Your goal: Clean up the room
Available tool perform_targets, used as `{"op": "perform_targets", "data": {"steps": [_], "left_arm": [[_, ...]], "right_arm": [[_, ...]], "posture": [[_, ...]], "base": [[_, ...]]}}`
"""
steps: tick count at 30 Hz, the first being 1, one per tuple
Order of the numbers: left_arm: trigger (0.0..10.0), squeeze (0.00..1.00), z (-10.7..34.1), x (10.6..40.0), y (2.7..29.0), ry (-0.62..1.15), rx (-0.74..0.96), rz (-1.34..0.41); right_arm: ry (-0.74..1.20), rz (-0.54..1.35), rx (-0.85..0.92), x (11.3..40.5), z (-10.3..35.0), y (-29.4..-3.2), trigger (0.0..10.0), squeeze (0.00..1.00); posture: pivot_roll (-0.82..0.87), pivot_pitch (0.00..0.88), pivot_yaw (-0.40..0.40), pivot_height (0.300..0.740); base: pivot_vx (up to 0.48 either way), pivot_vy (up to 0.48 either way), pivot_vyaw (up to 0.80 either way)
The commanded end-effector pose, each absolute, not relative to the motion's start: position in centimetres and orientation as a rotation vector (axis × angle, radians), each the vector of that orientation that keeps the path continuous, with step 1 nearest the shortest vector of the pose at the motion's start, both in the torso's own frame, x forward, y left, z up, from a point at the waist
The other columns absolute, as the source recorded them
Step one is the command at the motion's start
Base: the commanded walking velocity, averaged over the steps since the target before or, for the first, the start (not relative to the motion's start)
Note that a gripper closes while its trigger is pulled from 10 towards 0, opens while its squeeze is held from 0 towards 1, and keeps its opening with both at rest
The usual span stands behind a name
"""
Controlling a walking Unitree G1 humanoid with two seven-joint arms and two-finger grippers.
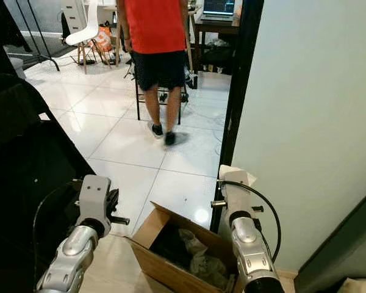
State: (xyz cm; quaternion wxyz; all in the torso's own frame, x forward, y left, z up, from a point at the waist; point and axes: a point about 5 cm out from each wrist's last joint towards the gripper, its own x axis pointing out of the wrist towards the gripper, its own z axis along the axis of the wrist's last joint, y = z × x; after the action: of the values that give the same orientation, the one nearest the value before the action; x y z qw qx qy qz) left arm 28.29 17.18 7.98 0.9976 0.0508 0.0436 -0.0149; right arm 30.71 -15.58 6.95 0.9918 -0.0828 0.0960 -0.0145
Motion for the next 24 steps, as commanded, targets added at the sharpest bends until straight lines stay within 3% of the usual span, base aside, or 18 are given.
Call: {"op": "perform_targets", "data": {"steps": [1,15,18,21,24], "left_arm": [[10.0,0.0,7.2,28.0,17.1,0.133,0.104,-0.033],[10.0,0.0,6.8,27.5,17.4,0.136,0.173,-0.068],[10.0,0.0,7.1,27.5,18.4,0.111,0.268,-0.087],[10.0,0.0,7.6,27.7,19.6,0.104,0.34,-0.144],[10.0,0.0,7.9,27.8,19.4,0.098,0.394,-0.219]], "right_arm": [[0.2,-0.027,-0.167,30.7,7.1,-15.7,10.0,0.0],[0.196,0.069,-0.203,31.5,8.2,-14.7,10.0,0.0],[0.251,0.184,-0.237,32.5,8.7,-13.1,10.0,0.0],[0.365,0.425,-0.382,33.6,8.2,-10.5,10.0,0.0],[0.394,0.48,-0.465,34.0,7.6,-10.0,10.0,0.0]], "posture": [[-0.03,0.042,-0.007,0.74],[-0.03,0.065,-0.037,0.74],[-0.03,0.082,-0.043,0.74],[-0.04,0.114,-0.049,0.74],[-0.02,0.147,-0.056,0.74]], "base": [[0.0,0.0,0.0],[0.0,0.0,0.0],[0.0,0.0,0.0],[0.0,0.0,0.0],[0.0,0.0,0.0]]}}
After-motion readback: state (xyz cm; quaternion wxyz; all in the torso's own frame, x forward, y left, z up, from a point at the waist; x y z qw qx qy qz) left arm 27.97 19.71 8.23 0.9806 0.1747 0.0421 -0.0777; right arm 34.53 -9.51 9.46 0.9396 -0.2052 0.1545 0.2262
